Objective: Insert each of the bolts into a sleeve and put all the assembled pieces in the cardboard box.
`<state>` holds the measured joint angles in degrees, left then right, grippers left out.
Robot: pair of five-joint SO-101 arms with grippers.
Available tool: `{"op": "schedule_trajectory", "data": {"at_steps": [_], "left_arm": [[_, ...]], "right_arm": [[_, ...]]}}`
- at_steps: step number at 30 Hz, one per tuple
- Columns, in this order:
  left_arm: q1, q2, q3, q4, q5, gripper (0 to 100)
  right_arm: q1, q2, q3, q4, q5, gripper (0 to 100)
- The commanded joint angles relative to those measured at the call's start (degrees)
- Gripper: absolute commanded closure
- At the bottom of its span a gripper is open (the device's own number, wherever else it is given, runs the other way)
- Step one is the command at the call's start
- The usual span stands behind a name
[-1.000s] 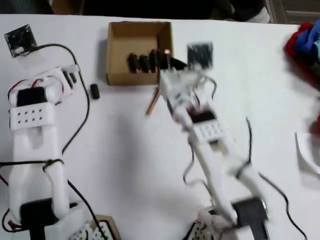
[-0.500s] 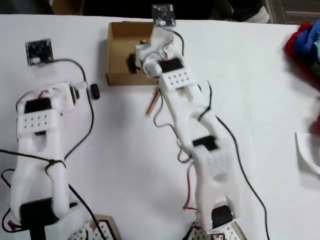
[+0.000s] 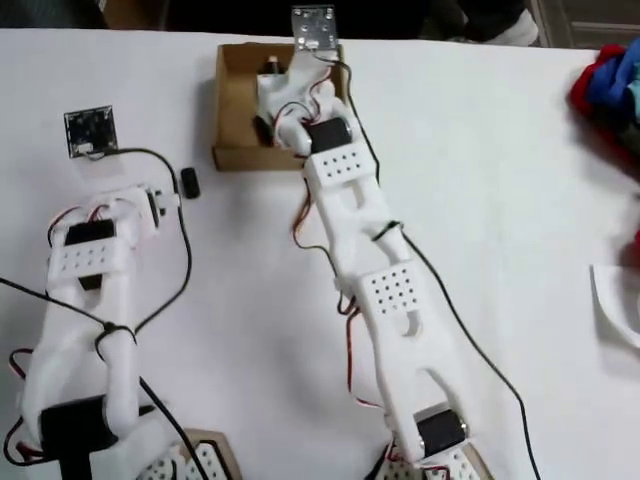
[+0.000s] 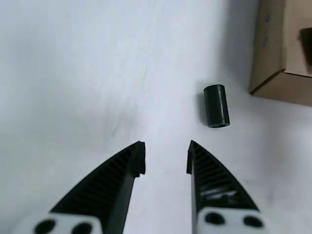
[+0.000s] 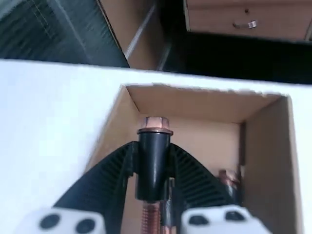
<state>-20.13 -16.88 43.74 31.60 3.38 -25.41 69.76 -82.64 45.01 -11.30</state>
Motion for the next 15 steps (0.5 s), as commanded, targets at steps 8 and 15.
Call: {"op": "schedule_trajectory", "data": {"at_steps": [8, 15], "left_arm": [[-0.4, -0.3, -0.1, -1.8, -0.2, 84], [-0.4, -0.3, 0.0, -2.0, -0.2, 84]], "right_arm": [[-3.5, -1.5, 4.9, -7.8, -0.5, 97.9], [-3.5, -1.5, 9.1, -8.5, -0.6, 97.9]]}}
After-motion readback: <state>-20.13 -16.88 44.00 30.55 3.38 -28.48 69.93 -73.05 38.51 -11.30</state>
